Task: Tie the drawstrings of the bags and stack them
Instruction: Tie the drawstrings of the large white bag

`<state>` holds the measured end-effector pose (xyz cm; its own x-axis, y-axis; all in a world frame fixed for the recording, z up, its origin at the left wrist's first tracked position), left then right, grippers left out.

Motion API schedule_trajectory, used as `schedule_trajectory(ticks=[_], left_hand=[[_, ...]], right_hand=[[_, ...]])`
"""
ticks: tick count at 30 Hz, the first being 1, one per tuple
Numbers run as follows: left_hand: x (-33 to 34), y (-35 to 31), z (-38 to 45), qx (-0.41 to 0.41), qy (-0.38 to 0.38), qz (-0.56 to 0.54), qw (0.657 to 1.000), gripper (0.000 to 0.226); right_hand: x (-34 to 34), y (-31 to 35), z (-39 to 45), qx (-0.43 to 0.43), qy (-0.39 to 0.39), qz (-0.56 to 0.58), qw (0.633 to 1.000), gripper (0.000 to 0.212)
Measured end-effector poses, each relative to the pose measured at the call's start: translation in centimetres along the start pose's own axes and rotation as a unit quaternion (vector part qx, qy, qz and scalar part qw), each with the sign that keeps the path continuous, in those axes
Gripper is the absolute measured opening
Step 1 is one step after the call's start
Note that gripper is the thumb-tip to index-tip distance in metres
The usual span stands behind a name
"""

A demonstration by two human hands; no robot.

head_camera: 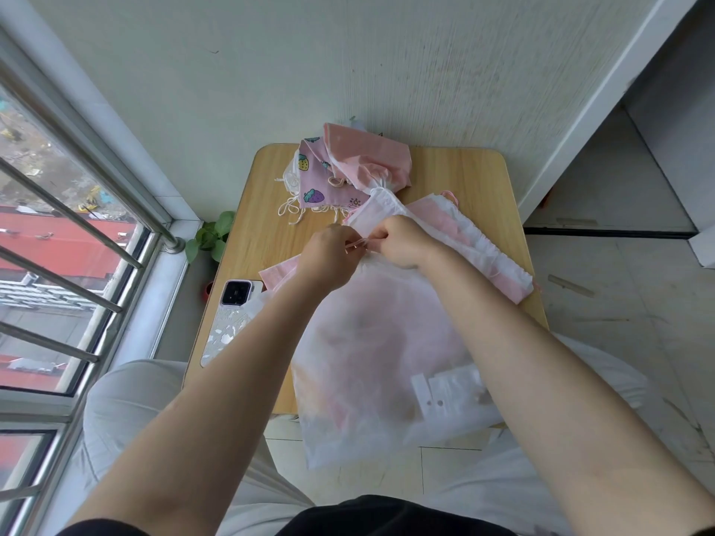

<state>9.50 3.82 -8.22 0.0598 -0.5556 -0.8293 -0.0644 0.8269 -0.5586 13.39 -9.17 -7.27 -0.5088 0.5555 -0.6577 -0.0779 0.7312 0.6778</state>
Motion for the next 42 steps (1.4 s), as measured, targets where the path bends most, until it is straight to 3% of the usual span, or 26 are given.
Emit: schedule_trajectory(ticks=[3,9,14,21,30,33,38,42], left_hand=[[0.1,0.2,-0.1,-0.009,-0.003,-0.003,1.000,0.020],[-0.1,0.2,0.1,-0.033,0.017,-0.043,0.998,0.024],[-0.1,0.1,0.1,-0.047,0.046,-0.060,0.996,0.023],[-0.1,0.4,0.2,-0.048,0.047,-0.071,0.995,0.019],[-0.3,0.0,0.0,-0.039,0.061,-0.072,0.995,0.018],[-0.2,-0.1,-0.2,-0.031,0.031,-0.046,0.998,0.020],[-1.2,-0.7,-0.5,0.009,-0.106,-0.006,0.994,0.031],[-1.0,-1.6,-0.2,0.003,-0.023,0.009,1.000,0.023]], right_hand=[[-0.4,-0.5,0.1,0.020,-0.013,0.087,0.996,0.014],[-0.5,-0.5,0.0,0.007,-0.053,0.131,0.990,0.007],[0.0,-1.1,0.2,0.010,-0.052,0.183,0.982,0.016],[0.3,-2.0,0.1,0.021,0.017,0.308,0.951,0.022],[0.6,-2.1,0.2,0.088,0.086,0.442,0.889,0.015],[0.4,-2.0,0.1,0.097,0.107,0.446,0.884,0.014],[0.4,-2.0,-0.1,0.119,0.100,0.456,0.876,0.013],[0.4,-2.0,0.2,0.117,0.078,0.455,0.879,0.012]])
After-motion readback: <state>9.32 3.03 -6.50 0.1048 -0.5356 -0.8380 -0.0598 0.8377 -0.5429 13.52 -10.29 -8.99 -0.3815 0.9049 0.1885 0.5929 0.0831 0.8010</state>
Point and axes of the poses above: each hand's wrist, its own z-axis towards the middle knuckle, its own x-axis out of the palm, y = z × x, the point moved 4 cm from there along z, towards the middle knuckle, and after that the axes turned 1 degree about -x, right-handed, at the moved point
